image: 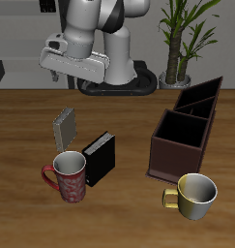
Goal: Place the yellow book into the left desk caddy's left compartment
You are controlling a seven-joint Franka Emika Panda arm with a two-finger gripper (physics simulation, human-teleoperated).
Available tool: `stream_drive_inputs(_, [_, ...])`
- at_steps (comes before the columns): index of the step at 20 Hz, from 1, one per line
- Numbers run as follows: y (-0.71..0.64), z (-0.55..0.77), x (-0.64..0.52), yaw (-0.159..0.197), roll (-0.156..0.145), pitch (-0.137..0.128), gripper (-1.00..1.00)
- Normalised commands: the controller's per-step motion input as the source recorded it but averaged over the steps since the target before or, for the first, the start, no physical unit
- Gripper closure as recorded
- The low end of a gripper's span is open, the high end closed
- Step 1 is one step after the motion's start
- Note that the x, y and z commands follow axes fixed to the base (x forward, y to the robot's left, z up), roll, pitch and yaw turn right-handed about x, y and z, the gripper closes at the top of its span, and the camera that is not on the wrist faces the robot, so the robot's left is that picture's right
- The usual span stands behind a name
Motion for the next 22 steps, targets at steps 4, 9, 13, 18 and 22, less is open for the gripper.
stream_drive_inputs(4, [-0.12, -0.29, 0.00, -0.017, -0.001, 0.028, -1.00])
stream_drive_inputs(9, [-0.06, -0.32, 0.07, -0.010, 0.005, 0.023, -1.00])
stream_drive_inputs(13, [-0.03, -0.34, 0.10, -0.002, 0.008, 0.029, -1.00])
stream_drive_inputs(18, [-0.02, -0.31, 0.09, -0.012, 0.014, 0.022, -1.00])
stream_drive_inputs(22, [-0.03, -0.22, 0.01, -0.008, -0.009, 0.020, -1.00])
